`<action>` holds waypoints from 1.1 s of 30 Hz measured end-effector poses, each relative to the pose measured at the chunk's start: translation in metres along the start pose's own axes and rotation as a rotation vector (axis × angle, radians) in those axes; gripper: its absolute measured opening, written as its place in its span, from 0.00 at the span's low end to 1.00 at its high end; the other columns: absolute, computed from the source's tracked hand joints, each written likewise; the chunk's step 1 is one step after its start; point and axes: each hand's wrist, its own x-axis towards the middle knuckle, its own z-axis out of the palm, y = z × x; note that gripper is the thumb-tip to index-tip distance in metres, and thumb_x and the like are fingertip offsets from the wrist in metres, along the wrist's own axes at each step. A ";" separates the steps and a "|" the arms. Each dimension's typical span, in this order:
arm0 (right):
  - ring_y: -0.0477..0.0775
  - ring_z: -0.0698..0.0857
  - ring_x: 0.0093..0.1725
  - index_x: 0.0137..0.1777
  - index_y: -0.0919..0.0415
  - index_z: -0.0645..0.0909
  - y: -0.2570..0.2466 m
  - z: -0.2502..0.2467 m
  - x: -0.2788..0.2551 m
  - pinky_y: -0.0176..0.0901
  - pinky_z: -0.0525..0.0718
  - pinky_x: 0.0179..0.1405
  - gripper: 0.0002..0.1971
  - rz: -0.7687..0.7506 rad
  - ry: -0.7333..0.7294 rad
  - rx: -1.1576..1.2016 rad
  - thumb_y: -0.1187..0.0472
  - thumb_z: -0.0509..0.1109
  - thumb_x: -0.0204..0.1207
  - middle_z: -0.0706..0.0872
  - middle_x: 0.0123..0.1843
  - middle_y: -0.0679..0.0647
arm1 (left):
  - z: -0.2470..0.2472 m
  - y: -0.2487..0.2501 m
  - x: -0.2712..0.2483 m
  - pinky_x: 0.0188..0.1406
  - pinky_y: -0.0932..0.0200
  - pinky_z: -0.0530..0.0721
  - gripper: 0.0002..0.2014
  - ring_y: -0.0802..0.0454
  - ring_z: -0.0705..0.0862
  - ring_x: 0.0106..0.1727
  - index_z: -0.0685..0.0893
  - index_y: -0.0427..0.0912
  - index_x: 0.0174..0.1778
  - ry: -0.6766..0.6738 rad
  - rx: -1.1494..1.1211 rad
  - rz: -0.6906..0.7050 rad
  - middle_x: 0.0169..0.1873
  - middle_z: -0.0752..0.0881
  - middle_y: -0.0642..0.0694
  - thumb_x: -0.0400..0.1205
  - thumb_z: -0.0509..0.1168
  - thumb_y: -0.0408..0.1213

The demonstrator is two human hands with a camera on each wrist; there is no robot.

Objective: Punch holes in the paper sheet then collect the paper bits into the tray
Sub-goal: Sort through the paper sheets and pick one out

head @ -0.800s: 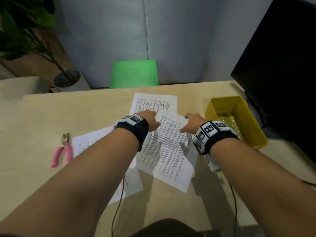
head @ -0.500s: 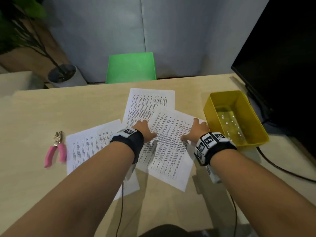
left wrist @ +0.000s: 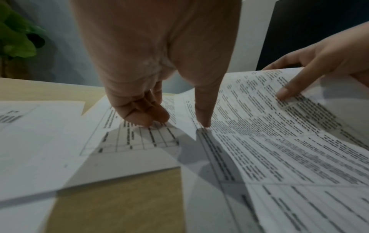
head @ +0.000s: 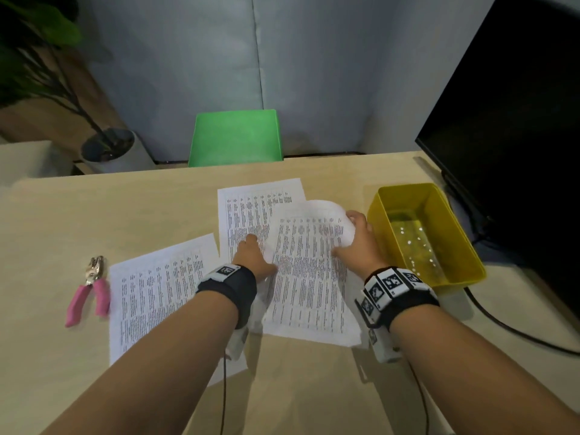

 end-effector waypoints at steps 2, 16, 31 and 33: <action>0.60 0.74 0.68 0.81 0.46 0.54 -0.009 -0.003 -0.003 0.56 0.78 0.67 0.51 -0.019 -0.009 0.149 0.74 0.78 0.64 0.65 0.77 0.58 | -0.004 -0.004 -0.001 0.67 0.44 0.79 0.41 0.37 0.77 0.68 0.63 0.36 0.75 -0.006 -0.040 0.003 0.71 0.71 0.35 0.72 0.76 0.45; 0.53 0.81 0.67 0.80 0.50 0.54 -0.070 -0.011 -0.013 0.53 0.79 0.68 0.51 -0.233 -0.260 0.441 0.72 0.80 0.64 0.79 0.69 0.55 | -0.071 -0.024 -0.026 0.66 0.46 0.75 0.30 0.42 0.82 0.62 0.70 0.41 0.71 0.151 -0.839 0.077 0.57 0.83 0.41 0.74 0.74 0.32; 0.52 0.85 0.49 0.58 0.60 0.79 -0.114 0.026 0.013 0.44 0.82 0.52 0.23 -0.075 -0.155 0.470 0.40 0.57 0.82 0.86 0.54 0.55 | -0.121 -0.049 -0.064 0.54 0.46 0.86 0.12 0.49 0.87 0.51 0.80 0.56 0.58 0.455 -0.682 0.275 0.55 0.88 0.48 0.82 0.66 0.37; 0.55 0.84 0.47 0.57 0.62 0.81 -0.106 0.034 0.024 0.48 0.81 0.50 0.24 -0.014 -0.088 0.316 0.42 0.56 0.83 0.86 0.53 0.58 | -0.128 -0.060 -0.066 0.61 0.43 0.83 0.13 0.49 0.86 0.55 0.79 0.51 0.62 0.481 -0.762 0.263 0.57 0.88 0.48 0.82 0.66 0.36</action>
